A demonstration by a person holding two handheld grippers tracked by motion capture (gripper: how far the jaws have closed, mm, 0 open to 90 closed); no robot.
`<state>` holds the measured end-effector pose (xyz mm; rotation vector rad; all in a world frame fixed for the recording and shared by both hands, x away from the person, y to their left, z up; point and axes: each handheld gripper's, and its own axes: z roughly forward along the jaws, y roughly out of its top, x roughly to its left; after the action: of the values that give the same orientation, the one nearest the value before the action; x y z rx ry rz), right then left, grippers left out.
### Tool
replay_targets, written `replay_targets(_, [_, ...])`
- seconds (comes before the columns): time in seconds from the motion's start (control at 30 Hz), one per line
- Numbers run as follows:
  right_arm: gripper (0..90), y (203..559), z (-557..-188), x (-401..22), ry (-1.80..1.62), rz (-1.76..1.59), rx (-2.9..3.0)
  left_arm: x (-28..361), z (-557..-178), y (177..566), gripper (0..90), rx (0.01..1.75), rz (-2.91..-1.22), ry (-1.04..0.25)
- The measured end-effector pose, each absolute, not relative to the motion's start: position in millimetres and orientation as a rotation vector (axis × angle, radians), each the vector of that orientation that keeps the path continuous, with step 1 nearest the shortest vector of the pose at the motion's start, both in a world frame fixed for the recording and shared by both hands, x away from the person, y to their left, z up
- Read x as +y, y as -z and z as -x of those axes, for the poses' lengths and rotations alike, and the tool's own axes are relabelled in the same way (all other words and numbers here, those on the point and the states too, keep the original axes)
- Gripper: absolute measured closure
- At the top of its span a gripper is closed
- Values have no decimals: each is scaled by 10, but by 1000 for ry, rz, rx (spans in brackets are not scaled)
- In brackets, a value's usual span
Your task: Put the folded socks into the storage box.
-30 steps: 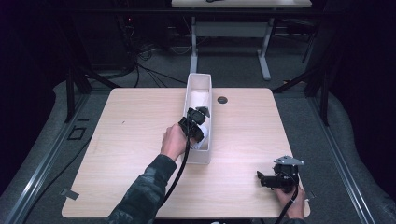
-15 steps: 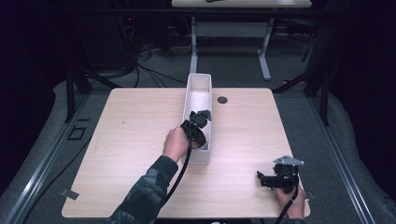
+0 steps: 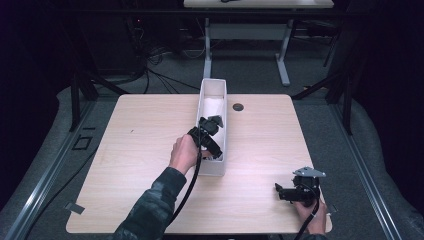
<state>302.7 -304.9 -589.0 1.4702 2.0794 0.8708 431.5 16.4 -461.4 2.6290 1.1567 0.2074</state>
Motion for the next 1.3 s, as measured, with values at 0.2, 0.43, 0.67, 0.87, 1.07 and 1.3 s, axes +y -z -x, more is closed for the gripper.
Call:
replay_targets(0.2, [19, 5891, -3028, -3048, -872, -1471, 2078, 202, -4255, 4471, 131, 1129, -2611, -240])
replay_targets(0.43, [19, 5891, -3028, -3049, -871, -1472, 2078, 261, -4169, 4278, 68, 1099, -2580, -276])
replay_targets(0.67, [19, 5890, -3028, -3049, -870, -1473, 2079, 336, -4067, 4144, 43, 1074, -2571, -298])
replay_targets(0.87, [19, 5890, -3028, -3049, -871, -1473, 2079, 444, -3986, 4069, 11, 1071, -2571, -314])
replay_targets(1.07, [19, 5890, -3028, -3049, -871, -1473, 2079, 608, -3889, 4011, 2, 1064, -2554, -329])
replay_targets(1.3, [19, 5890, -3029, -3049, -871, -1472, 2080, 784, -3733, 4003, 0, 1053, -2551, -359])
